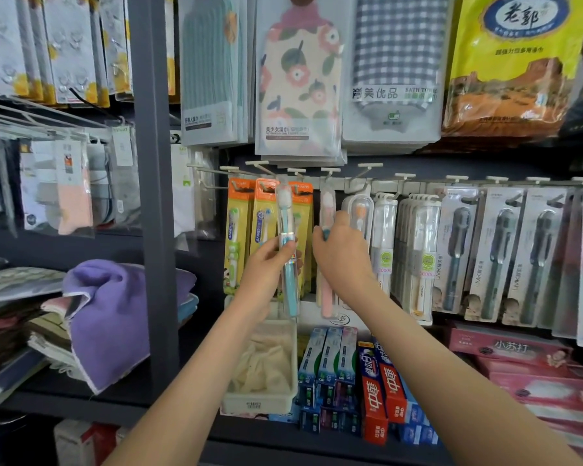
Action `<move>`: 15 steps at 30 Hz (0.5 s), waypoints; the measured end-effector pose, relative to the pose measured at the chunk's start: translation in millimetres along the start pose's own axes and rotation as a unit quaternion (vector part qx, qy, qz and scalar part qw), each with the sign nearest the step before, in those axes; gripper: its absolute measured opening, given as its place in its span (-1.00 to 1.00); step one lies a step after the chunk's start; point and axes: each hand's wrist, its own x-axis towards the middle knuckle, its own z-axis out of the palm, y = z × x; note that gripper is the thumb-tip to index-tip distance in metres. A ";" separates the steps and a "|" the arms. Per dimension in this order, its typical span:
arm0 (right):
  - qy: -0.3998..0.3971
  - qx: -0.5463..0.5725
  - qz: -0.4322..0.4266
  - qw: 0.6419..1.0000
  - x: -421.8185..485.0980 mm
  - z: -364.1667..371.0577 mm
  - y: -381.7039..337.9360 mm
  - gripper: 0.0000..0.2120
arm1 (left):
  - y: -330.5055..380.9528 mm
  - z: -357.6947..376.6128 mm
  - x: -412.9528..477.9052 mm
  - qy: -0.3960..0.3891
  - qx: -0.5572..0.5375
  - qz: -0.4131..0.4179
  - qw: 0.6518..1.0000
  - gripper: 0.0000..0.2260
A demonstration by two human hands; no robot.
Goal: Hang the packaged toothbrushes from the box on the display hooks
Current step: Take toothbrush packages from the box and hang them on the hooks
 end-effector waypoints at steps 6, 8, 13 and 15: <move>-0.011 -0.015 -0.013 1.000 -1.8 5.0 9.2 -0.71 | -7.8 -10.5 4.0 0.014 -0.004 -0.008 1.000 -0.80; -0.011 -0.025 -0.023 0.999 -1.2 6.6 13.6 -0.66 | -9.2 -11.8 5.0 0.015 -0.004 -0.010 1.000 -0.76; 0.008 -0.042 -0.035 0.998 7.7 7.8 24.8 -0.58 | -6.9 -13.8 5.3 0.009 -0.009 -0.008 1.000 -0.76; 0.011 -0.048 -0.041 0.998 10.9 8.3 28.2 -0.57 | -5.7 -14.3 3.6 0.004 -0.001 -0.003 1.000 -0.81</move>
